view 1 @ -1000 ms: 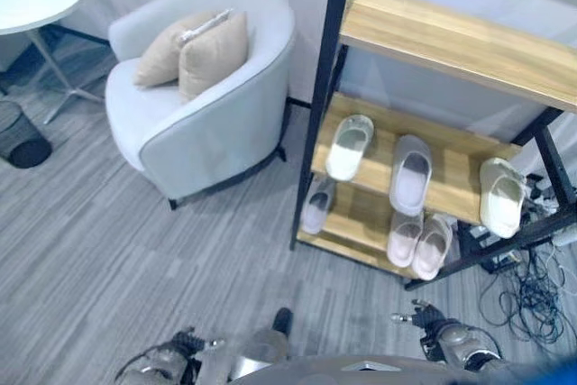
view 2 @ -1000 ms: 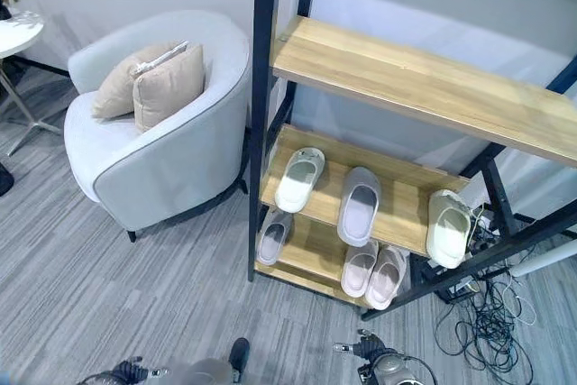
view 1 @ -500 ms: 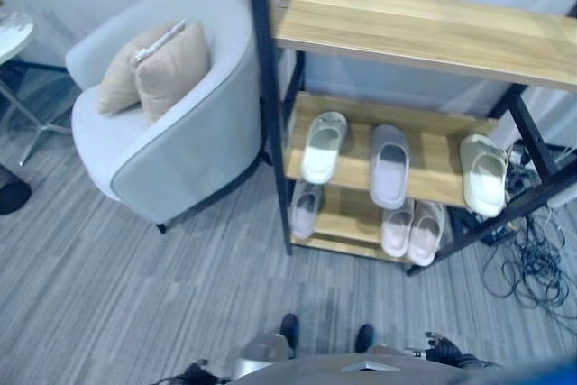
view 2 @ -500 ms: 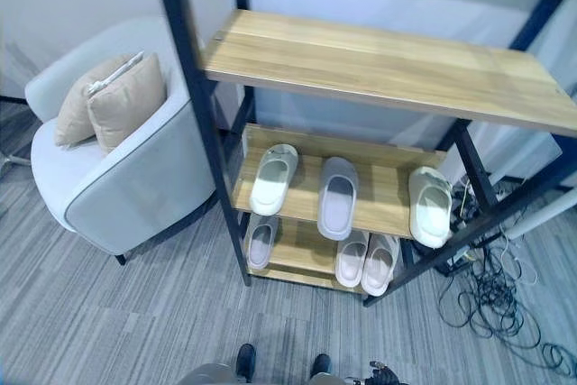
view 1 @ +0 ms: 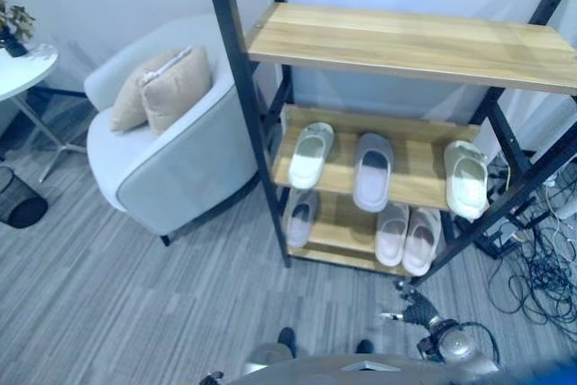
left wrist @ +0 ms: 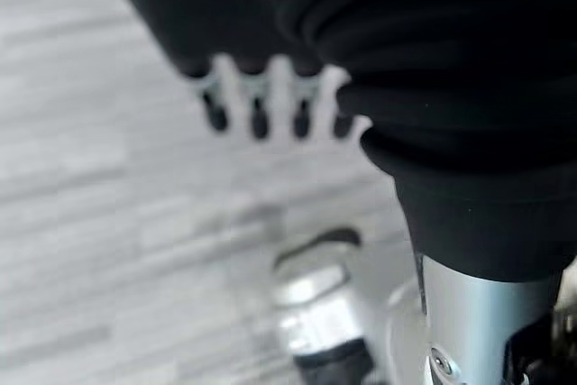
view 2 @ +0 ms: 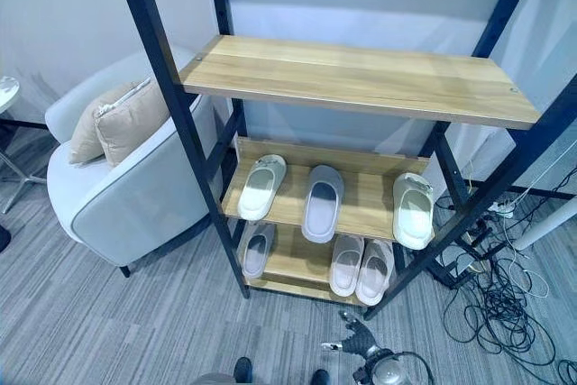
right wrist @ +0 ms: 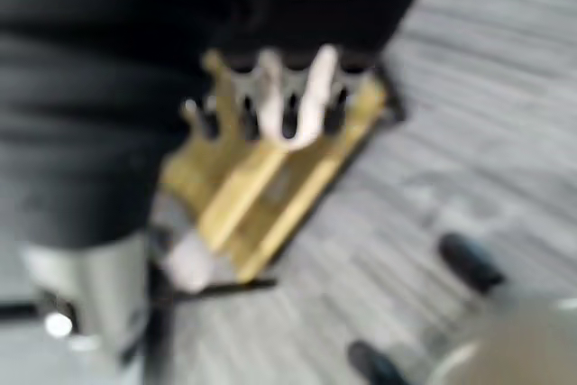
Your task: Arrange the slippers neatly on the shoe rack.
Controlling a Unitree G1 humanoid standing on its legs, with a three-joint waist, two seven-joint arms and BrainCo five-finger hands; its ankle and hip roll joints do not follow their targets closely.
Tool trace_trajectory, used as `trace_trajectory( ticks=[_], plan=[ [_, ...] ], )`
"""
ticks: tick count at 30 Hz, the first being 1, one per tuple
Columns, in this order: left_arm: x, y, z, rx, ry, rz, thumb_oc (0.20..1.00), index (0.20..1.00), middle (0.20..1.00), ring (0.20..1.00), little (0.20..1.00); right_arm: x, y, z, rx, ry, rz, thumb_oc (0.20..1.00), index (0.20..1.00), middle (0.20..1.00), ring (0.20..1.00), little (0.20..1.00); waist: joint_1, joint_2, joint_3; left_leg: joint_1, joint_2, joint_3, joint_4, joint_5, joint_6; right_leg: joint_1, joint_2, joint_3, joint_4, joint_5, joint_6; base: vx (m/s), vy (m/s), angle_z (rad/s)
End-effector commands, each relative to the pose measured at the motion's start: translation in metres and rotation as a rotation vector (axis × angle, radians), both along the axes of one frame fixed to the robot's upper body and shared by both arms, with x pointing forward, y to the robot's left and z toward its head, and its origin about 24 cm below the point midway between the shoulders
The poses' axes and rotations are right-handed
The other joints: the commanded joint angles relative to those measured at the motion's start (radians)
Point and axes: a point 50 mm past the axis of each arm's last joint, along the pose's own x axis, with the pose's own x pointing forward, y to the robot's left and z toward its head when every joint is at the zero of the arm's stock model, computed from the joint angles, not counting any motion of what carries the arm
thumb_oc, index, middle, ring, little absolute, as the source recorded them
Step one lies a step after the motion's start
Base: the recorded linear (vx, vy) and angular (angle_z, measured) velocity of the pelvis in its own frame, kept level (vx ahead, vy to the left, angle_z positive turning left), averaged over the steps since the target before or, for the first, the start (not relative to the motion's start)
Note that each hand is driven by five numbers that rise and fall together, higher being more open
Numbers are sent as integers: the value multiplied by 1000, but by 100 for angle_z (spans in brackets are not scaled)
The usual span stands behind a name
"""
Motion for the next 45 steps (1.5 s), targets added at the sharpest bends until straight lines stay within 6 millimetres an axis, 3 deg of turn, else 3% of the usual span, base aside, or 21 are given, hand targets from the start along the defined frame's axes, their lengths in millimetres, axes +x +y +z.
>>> trace_trajectory(
  ticks=[1,4,6,11,17,20,21,23,25,26,27,30,31,34,37,45],
  plan=[
    [35,-6,3,-2,-108,-74,1000,1000,1000,1000,1000,40,13,31,35,-194,128,1000,1000,1000,1000,1000,7,12,80,-64,44,-16,72,-71,-17,37,-50,16,75,-183,61,0,0,0],
    [43,-13,4,-16,-140,-124,1000,1000,1000,1000,1000,59,32,55,67,-314,255,1000,1000,1000,1000,1000,13,21,94,-71,43,-18,69,-69,-17,29,-52,15,74,-184,63,-2,-2,2],
    [44,-15,4,-21,-144,-126,1000,1000,1000,1000,1000,63,35,60,71,-335,278,1000,1000,1000,1000,1000,15,23,96,-73,43,-18,69,-69,-17,27,-52,16,75,-184,63,0,0,0],
    [57,-21,6,-28,-189,-159,1000,1000,1000,1000,1000,86,65,103,131,-516,448,1000,1000,1000,1000,1000,24,32,117,-91,43,-17,75,-68,-18,11,-54,21,80,-186,63,-8,-2,0],
    [79,-33,10,-39,-256,-247,1000,1000,1000,1000,1000,116,94,186,173,-864,614,1000,1000,1000,1000,1000,29,54,179,-142,46,-21,109,-66,-18,-45,-60,35,114,-186,60,-79,2,-3],
    [101,-46,16,-29,-328,-383,1000,1000,1000,1000,1000,121,119,253,163,-1194,714,1000,1000,1000,1000,1000,28,58,214,-177,51,-15,121,-64,-18,-86,-60,46,134,-184,58,-69,-11,-9],
    [101,-46,16,-29,-329,-384,1000,1000,1000,1000,1000,121,119,253,162,-1196,714,1000,1000,1000,1000,1000,29,58,214,-178,51,-15,122,-64,-18,-87,-60,47,135,-184,58,-30,4,-4],
    [130,-51,29,-29,-459,-398,1000,1000,1000,1000,1000,125,118,275,100,-1347,670,1000,1000,1000,1000,1000,24,62,232,-195,52,-15,124,-61,-17,-109,-59,52,144,-184,58,-40,9,3],
    [151,-53,41,-32,-559,-388,1000,1000,1000,1000,1000,130,113,283,53,-1402,616,1000,1000,1000,1000,1000,23,64,242,-207,51,-18,126,-59,-16,-121,-59,52,149,-183,58,-29,2,-8],
    [151,-53,41,-31,-559,-388,1000,1000,1000,1000,1000,130,113,283,53,-1403,615,1000,1000,1000,1000,1000,23,63,242,-208,51,-18,127,-59,-16,-122,-59,52,150,-184,58,-18,-8,-12],
    [168,-55,53,-31,-646,-364,1000,1000,1000,1000,1000,135,105,289,18,-1449,538,1000,1000,1000,1000,1000,22,64,252,-219,51,-20,130,-58,-15,-132,-59,48,153,-181,58,-22,-3,-10],
    [184,-56,66,-49,-733,-296,1000,1000,1000,1000,1000,143,86,295,-74,-1508,406,1000,1000,1000,1000,1000,21,67,266,-236,49,-22,136,-58,-12,-147,-60,49,158,-179,57,-9,1,-1],
    [184,-55,66,-49,-733,-296,1000,1000,1000,1000,1000,143,86,295,-74,-1508,406,1000,1000,1000,1000,1000,22,67,266,-236,49,-22,136,-58,-12,-147,-60,49,158,-179,57,0,0,0],
    [186,-61,69,-73,-767,-305,1000,1000,1000,1000,1000,154,59,305,-237,-1584,236,1000,1000,1000,1000,1000,22,69,282,-260,46,-32,142,-57,-9,-164,-60,47,160,-177,56,0,0,0],
    [180,-64,65,-82,-733,-333,1000,1000,1000,1000,1000,158,54,306,-189,-1588,145,1000,1000,1000,1000,1000,26,69,281,-264,43,-34,140,-58,-8,-166,-58,47,156,-176,56,18,-2,3],
    [158,-65,46,-69,-610,-340,1000,1000,1000,1000,1000,169,34,320,-257,-1654,-41,1000,1000,1000,1000,1000,36,57,284,-294,40,-46,108,-40,-9,-203,-50,44,145,-167,54,20,-7,-1]
  ],
)
